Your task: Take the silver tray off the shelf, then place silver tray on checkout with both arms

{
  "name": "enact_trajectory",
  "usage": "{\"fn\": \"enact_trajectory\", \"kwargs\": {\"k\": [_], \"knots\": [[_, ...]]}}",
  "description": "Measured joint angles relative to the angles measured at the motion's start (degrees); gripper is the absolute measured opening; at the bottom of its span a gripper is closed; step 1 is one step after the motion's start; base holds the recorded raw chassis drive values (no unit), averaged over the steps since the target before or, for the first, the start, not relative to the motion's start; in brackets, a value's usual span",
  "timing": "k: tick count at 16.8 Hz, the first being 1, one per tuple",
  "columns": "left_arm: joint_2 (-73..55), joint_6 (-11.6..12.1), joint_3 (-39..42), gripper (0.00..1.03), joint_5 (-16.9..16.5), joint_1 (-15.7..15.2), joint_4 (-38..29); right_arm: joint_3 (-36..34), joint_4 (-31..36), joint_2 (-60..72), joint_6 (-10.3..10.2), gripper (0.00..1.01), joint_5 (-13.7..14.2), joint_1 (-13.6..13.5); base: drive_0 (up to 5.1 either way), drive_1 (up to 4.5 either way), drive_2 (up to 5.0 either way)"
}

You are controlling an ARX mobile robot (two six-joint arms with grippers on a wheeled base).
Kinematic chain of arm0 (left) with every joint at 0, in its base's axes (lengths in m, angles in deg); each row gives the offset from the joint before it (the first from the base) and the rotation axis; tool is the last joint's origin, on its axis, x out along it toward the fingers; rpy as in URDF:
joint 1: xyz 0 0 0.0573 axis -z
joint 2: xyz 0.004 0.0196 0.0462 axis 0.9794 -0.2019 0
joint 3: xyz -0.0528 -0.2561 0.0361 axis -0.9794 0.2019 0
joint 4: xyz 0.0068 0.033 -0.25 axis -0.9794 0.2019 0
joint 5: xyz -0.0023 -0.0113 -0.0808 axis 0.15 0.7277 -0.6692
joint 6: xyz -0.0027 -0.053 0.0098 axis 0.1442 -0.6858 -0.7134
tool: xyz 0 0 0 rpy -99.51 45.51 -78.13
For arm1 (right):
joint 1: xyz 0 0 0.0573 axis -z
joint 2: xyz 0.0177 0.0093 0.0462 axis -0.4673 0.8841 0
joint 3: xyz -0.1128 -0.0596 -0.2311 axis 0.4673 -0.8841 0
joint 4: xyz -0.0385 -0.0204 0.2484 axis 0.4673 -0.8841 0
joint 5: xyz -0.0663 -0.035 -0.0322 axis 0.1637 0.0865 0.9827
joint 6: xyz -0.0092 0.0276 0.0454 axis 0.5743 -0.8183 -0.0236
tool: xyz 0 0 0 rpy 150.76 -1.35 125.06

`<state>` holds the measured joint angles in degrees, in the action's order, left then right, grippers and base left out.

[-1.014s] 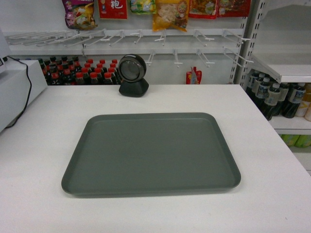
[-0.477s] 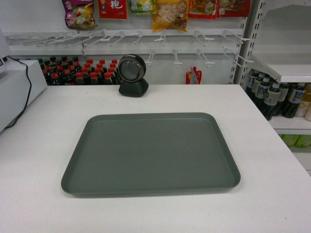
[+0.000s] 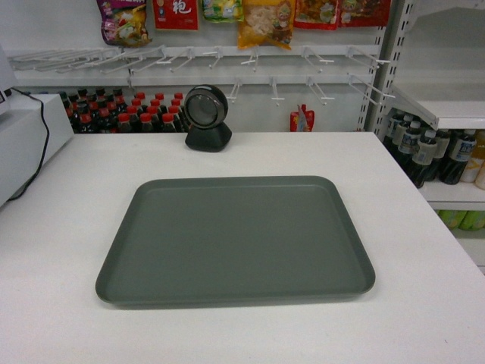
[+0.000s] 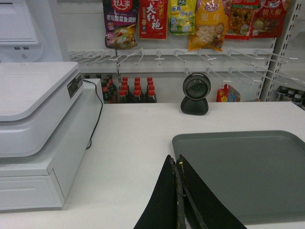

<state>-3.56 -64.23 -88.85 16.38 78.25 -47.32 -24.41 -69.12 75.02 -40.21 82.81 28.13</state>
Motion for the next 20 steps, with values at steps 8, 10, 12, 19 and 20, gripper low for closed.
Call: {"fn": "enact_trajectory", "kwargs": {"k": [8, 10, 12, 19, 20], "knots": [[10.84, 0.00, 0.00, 0.70, -0.15, 0.00, 11.63, 0.02, -14.29, -13.70, 0.04, 0.67, -0.15, 0.00, 0.0, 0.00, 0.0], [10.84, 0.02, 0.00, 0.75, -0.15, 0.00, 11.61, 0.02, -14.29, -13.70, 0.04, 0.72, -0.15, 0.00, 0.0, 0.00, 0.0], [10.84, 0.02, 0.00, 0.81, -0.13, 0.00, 11.63, 0.02, -14.32, -13.70, 0.04, 0.78, -0.15, 0.00, 0.0, 0.00, 0.0], [10.84, 0.02, 0.00, 0.98, -0.15, 0.00, 11.63, 0.02, -14.29, -13.70, 0.02, 0.98, -0.15, 0.00, 0.0, 0.00, 0.0], [10.84, 0.02, 0.00, 0.98, -0.13, 0.00, 11.63, 0.02, -14.29, -13.70, 0.02, 0.98, -0.15, 0.00, 0.0, 0.00, 0.0]]}}
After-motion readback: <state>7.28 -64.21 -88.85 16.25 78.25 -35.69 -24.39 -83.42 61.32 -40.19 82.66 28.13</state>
